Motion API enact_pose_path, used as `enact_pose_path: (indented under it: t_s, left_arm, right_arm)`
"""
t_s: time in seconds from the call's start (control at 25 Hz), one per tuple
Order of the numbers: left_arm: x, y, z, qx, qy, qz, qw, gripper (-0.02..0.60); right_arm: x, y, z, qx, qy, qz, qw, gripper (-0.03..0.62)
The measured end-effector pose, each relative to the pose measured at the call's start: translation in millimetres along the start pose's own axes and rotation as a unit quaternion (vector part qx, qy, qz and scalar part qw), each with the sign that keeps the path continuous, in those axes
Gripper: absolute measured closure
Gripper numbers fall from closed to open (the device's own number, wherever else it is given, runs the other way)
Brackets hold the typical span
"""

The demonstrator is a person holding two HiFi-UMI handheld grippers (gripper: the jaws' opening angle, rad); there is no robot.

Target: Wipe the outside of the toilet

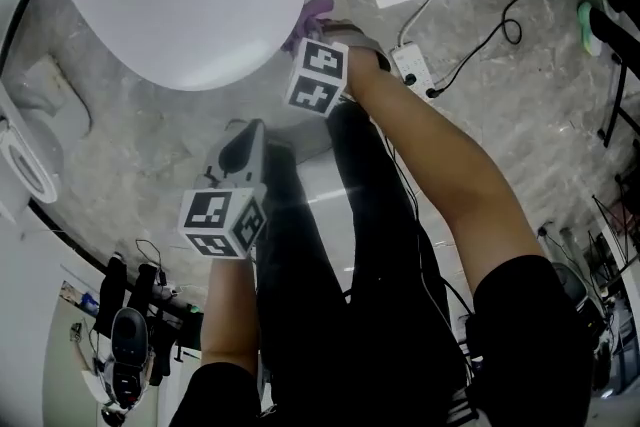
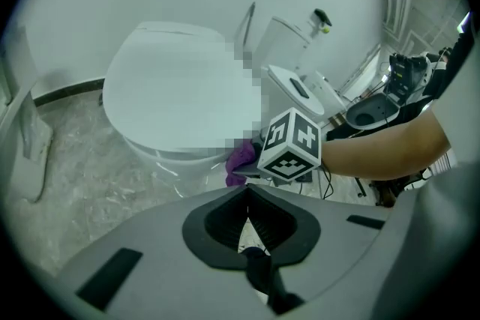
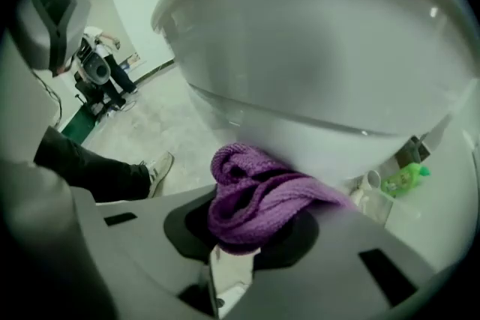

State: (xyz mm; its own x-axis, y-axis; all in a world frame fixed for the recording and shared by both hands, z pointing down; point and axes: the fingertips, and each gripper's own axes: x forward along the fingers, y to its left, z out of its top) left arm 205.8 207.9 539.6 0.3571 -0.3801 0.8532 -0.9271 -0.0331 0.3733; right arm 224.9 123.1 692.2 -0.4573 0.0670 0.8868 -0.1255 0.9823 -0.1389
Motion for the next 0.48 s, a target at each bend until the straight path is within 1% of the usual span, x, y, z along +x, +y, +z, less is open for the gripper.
enact_pose_path:
  t_s: [0.12, 0.24, 0.4, 0.48]
  left_arm:
    - [-11.3, 14.0, -12.7, -0.015, -0.013, -0.004, 0.9998, 0.575]
    - [-28.1, 33.0, -30.1, -0.026, -0.023, -0.010, 0.9993, 0.575]
    - [-50.2, 67.7, -66.2, -0.034, -0.027, -0.004, 0.9990, 0.575]
    - [-59.1, 92.9, -83.5, -0.042, -0.031, 0.002, 0.9987, 0.575]
  right_arm:
    - [7.9, 15.1, 11.7, 0.047, -0.002, -0.001, 0.999, 0.513]
    - [15.6, 24.0, 12.7, 0.093, 0.003, -0.025, 0.995, 0.513]
    - [23.1, 38.1, 19.6, 0.132, 0.007, -0.052, 0.990, 0.513]
    - [29.3, 45.4, 28.7, 0.139, 0.011, -0.062, 0.988, 0.513]
